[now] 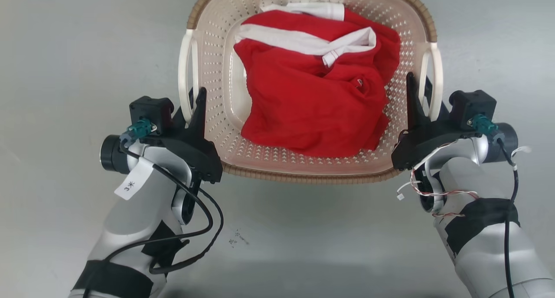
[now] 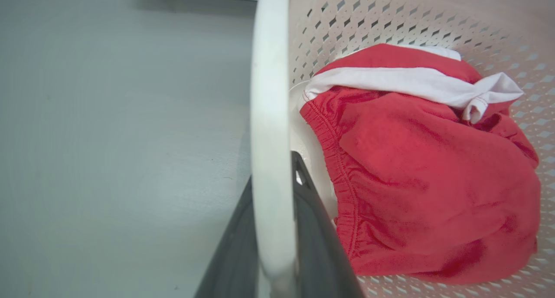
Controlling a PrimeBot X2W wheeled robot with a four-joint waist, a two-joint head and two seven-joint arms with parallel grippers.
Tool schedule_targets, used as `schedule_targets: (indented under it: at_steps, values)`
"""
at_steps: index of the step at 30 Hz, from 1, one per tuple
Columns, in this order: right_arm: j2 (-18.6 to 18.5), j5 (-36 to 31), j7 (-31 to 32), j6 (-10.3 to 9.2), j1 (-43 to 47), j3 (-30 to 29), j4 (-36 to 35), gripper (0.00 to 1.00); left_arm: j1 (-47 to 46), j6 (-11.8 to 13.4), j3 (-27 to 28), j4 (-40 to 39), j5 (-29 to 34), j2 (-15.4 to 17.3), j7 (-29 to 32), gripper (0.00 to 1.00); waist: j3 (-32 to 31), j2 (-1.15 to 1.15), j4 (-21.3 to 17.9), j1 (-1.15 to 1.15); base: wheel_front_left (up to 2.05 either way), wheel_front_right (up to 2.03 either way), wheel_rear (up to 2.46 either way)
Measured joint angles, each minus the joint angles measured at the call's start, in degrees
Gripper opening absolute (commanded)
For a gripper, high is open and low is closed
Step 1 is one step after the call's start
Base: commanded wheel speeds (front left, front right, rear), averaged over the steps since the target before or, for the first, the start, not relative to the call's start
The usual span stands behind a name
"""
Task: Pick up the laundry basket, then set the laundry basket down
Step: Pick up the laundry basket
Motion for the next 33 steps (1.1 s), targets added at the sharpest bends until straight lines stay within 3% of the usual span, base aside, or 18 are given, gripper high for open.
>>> schedule_targets:
  at_steps: [16, 33]
  values:
    - [0.9, 4.7, 0.1, 0.02, 3.2, 3.3, 7.9, 0.0, 6.7, 1.3, -3.1, 2.4, -3.6, -0.3, 0.0, 0.0, -10.0, 0.0, 0.3, -0.01, 0.0, 0.0, 0.0]
    - [1.0, 16.8, 2.9, -0.55, 11.2, 15.2, 9.3, 0.0, 14.9, 2.1, -5.4, 7.9, -5.4, -0.5, 0.1, 0.0, -24.8, -0.01, 0.4, -0.02, 0.0, 0.0, 0.0]
